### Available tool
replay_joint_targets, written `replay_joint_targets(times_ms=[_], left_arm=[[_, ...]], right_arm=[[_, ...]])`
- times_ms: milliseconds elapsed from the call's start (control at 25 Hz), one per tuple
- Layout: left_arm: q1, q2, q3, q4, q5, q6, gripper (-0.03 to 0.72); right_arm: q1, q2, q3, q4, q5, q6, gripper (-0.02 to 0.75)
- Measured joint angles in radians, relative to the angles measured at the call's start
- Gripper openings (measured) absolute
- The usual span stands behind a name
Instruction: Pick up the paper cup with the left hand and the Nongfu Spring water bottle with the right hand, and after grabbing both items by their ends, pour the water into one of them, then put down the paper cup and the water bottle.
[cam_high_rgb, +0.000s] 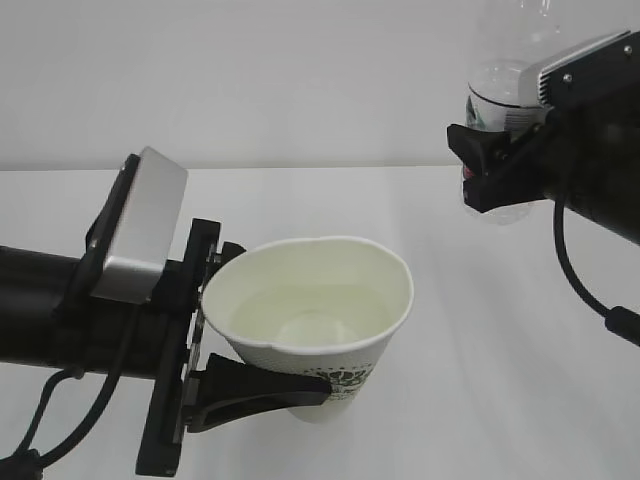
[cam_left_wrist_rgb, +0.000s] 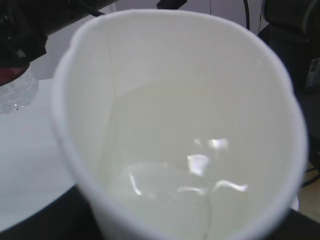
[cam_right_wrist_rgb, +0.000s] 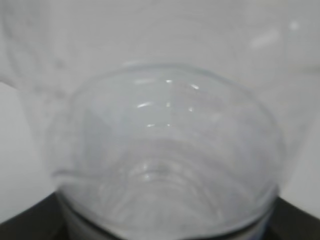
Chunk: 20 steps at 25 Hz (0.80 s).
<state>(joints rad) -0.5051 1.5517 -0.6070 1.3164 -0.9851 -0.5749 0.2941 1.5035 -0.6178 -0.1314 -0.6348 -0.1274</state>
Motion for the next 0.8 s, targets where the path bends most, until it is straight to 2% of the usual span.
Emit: replay_joint_targets(times_ms=[160,280,800], left_arm=[[0.0,0.0,0.0,-0.002,0.002,0.0,0.44],[0.0,0.0,0.0,-0.002,0.006,0.0,0.44],[0.0,0.0,0.0,-0.002,0.008,0.0,0.44]], right_arm=[[0.0,0.021,0.058,0.131,-0.114,-0.036,0.469],[0.0,0.037,0.099,0.189,-0.166,-0.078,0.469],[0.0,0.051,0.195,0.272,-0.265,-0.111,0.469]])
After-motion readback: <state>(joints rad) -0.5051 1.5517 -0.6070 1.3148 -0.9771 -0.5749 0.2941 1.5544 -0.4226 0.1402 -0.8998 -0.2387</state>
